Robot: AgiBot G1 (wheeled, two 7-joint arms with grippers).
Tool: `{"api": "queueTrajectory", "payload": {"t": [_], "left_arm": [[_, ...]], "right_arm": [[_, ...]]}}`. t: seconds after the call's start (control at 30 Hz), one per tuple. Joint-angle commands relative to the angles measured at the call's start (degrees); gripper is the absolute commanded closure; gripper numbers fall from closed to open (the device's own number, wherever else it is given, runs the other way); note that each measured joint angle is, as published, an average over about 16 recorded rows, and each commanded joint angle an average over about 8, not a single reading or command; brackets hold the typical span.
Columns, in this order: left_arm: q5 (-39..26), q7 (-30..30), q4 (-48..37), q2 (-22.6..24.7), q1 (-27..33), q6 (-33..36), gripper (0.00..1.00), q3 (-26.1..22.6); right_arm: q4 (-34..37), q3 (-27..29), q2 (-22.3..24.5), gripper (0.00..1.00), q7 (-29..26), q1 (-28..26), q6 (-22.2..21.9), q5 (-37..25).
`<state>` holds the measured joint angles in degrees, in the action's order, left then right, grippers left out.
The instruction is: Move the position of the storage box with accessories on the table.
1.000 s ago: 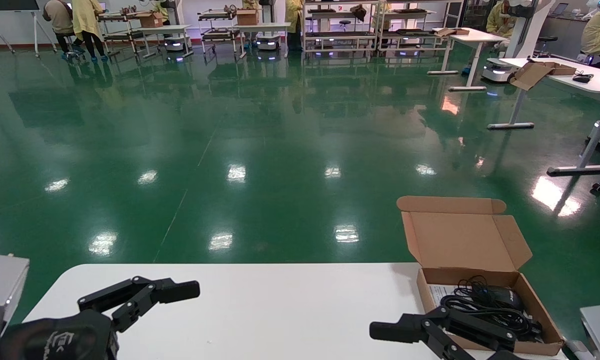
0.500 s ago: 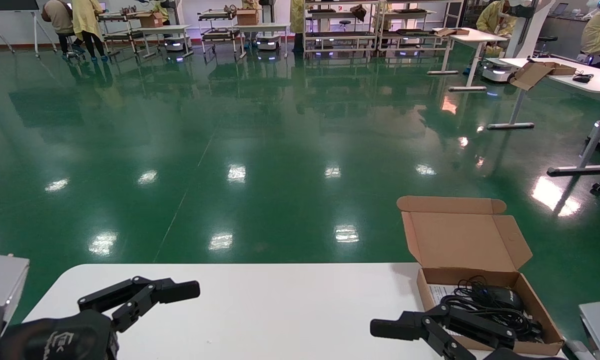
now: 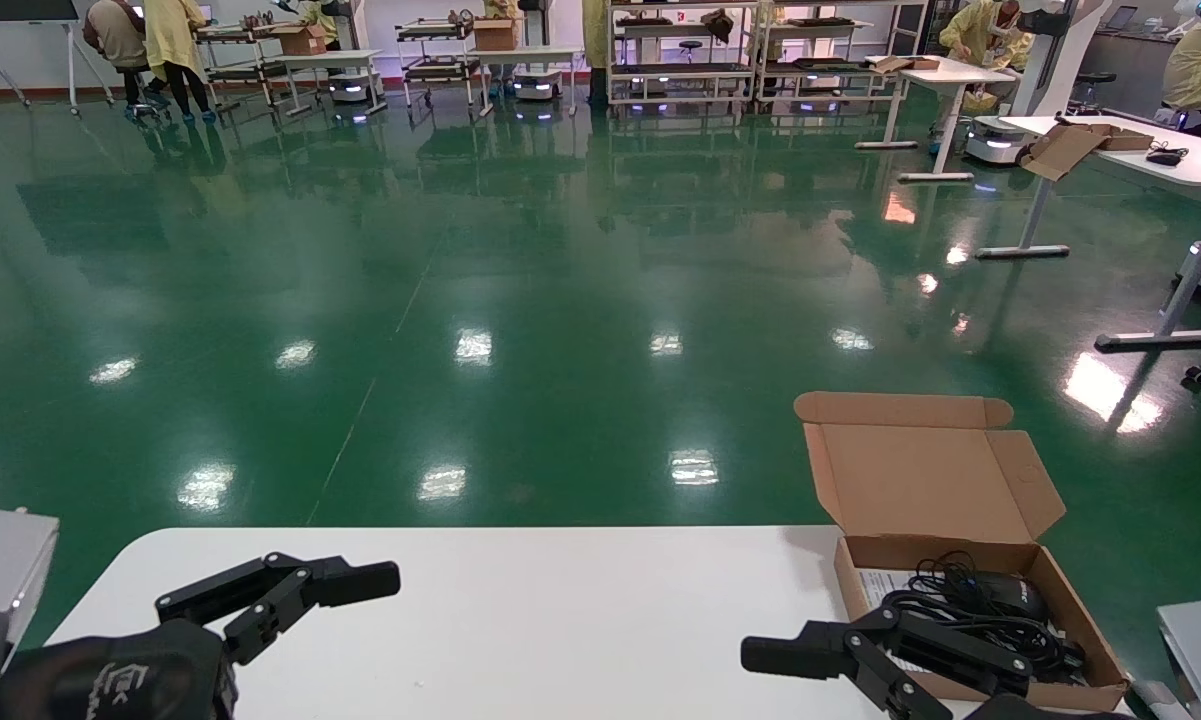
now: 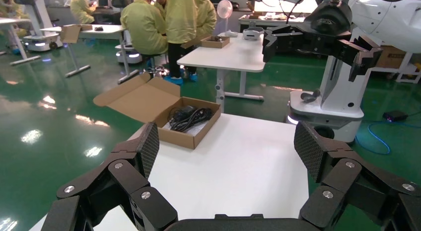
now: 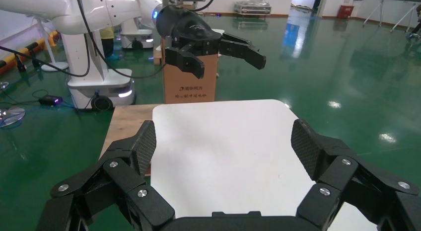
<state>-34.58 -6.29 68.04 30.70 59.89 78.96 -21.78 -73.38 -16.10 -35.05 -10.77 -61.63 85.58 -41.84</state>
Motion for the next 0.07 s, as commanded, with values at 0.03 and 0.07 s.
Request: {"api": "queueTrajectory", "payload": {"t": [0.03,0.07], "left_arm": [[0.00,0.00,0.00,0.00,0.00,0.00,0.00,0.00],[0.00,0.00,0.00,0.00,0.00,0.00,0.00,0.00]], "right_arm": [[0.02,-0.01,0.00,0.00,0.00,-0.01,-0.02,0.00],[0.02,-0.02,0.00,0.00,0.00,-0.01,-0.02,0.00]]}}
